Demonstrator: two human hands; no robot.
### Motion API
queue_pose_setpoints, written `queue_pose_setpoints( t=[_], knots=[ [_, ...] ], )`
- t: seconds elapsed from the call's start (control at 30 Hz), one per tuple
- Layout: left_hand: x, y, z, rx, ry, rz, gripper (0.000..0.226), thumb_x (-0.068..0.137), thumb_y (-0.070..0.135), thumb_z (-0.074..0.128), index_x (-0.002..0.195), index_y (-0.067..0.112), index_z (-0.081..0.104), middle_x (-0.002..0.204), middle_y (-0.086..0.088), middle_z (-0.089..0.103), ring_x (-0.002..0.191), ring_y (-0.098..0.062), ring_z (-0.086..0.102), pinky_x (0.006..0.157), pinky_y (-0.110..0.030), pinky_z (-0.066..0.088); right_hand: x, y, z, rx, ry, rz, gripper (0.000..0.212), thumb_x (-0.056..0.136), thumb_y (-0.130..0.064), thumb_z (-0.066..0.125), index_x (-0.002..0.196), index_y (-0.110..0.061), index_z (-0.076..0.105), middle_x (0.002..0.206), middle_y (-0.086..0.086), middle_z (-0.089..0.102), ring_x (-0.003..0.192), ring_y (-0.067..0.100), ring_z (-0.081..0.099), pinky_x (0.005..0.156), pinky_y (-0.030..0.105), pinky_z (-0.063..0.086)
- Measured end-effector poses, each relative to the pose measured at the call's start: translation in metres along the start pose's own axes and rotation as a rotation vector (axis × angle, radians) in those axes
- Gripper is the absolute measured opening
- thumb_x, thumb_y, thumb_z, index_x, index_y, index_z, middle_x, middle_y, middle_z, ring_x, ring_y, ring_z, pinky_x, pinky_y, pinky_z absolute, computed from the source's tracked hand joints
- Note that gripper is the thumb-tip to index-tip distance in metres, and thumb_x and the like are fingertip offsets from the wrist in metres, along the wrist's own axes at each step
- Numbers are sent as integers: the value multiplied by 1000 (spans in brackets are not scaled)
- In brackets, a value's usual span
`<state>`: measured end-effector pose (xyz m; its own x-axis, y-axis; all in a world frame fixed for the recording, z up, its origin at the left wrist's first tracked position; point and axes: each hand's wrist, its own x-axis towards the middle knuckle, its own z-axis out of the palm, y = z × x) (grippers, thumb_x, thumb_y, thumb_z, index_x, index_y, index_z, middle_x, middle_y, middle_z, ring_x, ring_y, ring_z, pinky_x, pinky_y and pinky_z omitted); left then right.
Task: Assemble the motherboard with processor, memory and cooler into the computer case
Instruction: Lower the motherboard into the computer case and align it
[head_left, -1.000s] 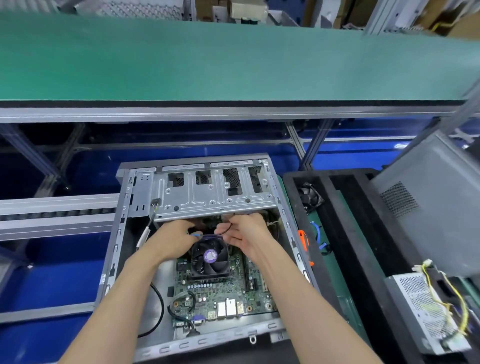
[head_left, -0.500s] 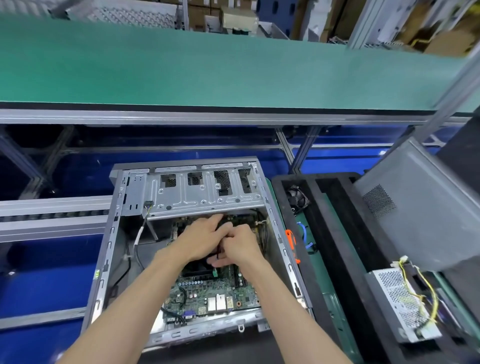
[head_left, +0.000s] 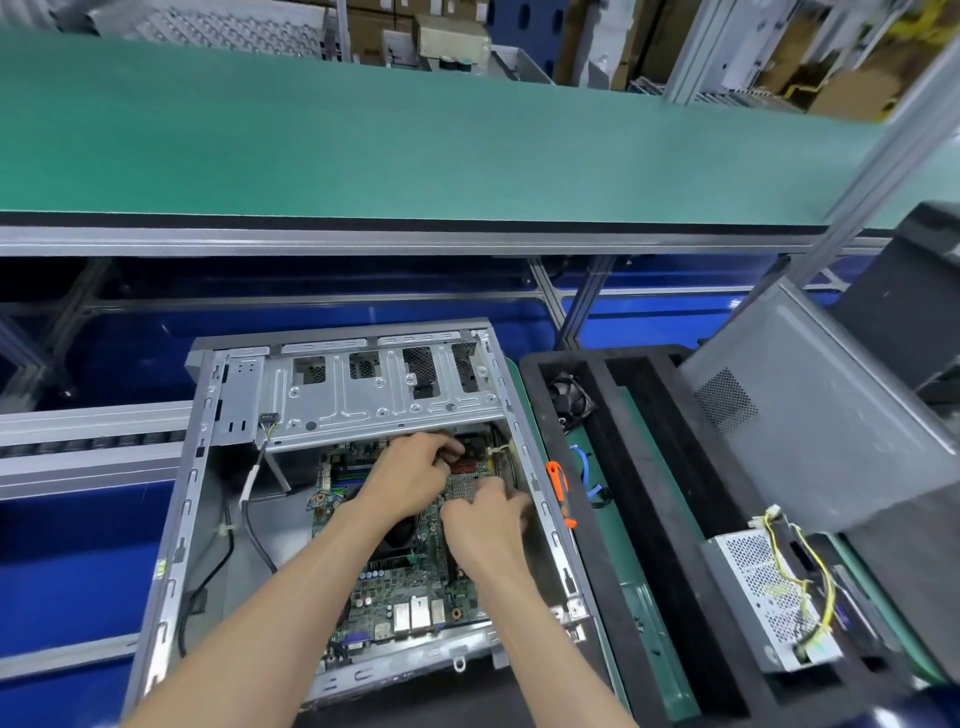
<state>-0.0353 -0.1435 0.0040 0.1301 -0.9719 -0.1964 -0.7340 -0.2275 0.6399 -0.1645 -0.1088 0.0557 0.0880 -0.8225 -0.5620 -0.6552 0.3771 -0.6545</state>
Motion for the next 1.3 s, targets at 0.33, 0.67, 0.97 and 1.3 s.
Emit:
queue_pose_setpoints(
  t=[0.33, 0.67, 0.97, 1.3],
  knots=[
    [-2, 2, -2, -29, -89, 8, 35, 92, 14, 50, 89, 46, 66, 102, 24, 68, 102, -6, 62, 88, -39, 53, 7, 7, 1, -213, -57, 20, 69, 89, -22, 44, 153, -7, 22, 162, 17, -14, 150, 39, -8, 117, 56, 17],
    [-5, -4, -4, -173, -59, -54, 33, 96, 15, 48, 91, 40, 69, 92, 20, 72, 85, -16, 71, 81, -41, 58, 39, -2, -8, -165, -89, 33, 49, 96, -13, 42, 145, -4, 38, 156, 17, 28, 120, 24, 46, 83, 28, 39],
    [-4, 0, -1, -218, -3, -63, 20, 100, 32, 54, 103, 24, 72, 83, 12, 75, 79, -6, 69, 82, -38, 56, 27, 8, -5, -98, 171, -217, 23, 87, 2, 50, 101, 4, 69, 112, 19, 68, 101, 32, 64, 78, 35, 55],
    [2, 25, 16, 10, -96, -217, 44, 92, 59, 51, 80, 25, 76, 89, 7, 72, 97, -20, 59, 88, -43, 25, 28, 15, -9, 67, 74, -129, 23, 82, 9, 41, 63, -2, 46, 65, 8, 37, 61, 20, 33, 56, 30, 25]
  ],
)
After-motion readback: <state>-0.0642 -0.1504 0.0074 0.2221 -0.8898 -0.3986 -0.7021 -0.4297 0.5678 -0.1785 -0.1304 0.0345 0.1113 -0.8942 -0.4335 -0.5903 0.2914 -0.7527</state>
